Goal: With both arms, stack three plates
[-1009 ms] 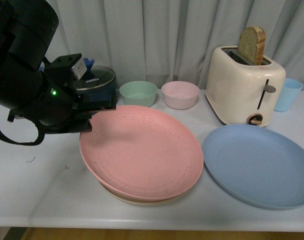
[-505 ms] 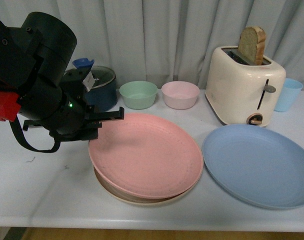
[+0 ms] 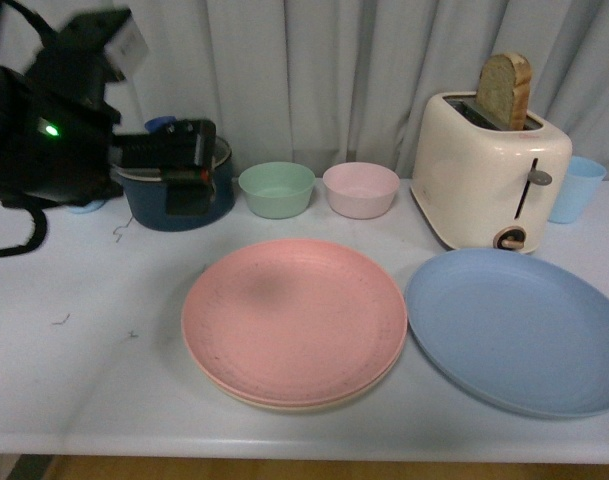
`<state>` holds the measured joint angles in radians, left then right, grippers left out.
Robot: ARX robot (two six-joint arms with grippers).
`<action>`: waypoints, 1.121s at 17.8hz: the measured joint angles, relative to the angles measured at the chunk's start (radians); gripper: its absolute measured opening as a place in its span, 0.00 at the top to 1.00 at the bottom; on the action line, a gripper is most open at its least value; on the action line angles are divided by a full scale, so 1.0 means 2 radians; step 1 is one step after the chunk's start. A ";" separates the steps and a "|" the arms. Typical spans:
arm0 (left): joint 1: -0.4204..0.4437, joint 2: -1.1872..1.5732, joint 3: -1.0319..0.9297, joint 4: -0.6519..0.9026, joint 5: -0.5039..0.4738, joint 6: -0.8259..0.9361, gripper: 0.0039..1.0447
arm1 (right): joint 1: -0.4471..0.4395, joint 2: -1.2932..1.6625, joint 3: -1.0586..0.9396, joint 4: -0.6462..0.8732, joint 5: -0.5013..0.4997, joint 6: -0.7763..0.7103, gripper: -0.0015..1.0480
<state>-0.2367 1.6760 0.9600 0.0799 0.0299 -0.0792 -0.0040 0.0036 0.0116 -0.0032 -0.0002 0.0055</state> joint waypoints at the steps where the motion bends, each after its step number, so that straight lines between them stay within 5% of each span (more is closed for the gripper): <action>1: -0.007 -0.061 -0.047 0.038 -0.002 0.019 0.06 | 0.000 0.000 0.000 0.000 0.000 0.000 0.06; 3: -0.016 -0.158 -0.114 0.107 -0.015 0.036 0.06 | 0.000 0.000 0.000 0.000 0.000 0.000 0.06; 6: 0.008 -0.215 -0.254 0.348 -0.126 0.039 0.40 | 0.000 0.000 0.000 0.000 0.000 0.000 0.06; 12: 0.053 -0.323 -0.369 0.361 -0.080 0.039 0.99 | 0.000 0.000 0.000 0.000 0.000 0.000 0.06; 20: 0.122 -0.456 -0.441 0.295 -0.022 0.040 0.99 | 0.000 0.000 0.000 0.000 0.000 0.000 0.06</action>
<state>0.0071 0.7631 0.0788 0.6708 -0.0143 0.0002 -0.0040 0.0036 0.0116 -0.0040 -0.0002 0.0055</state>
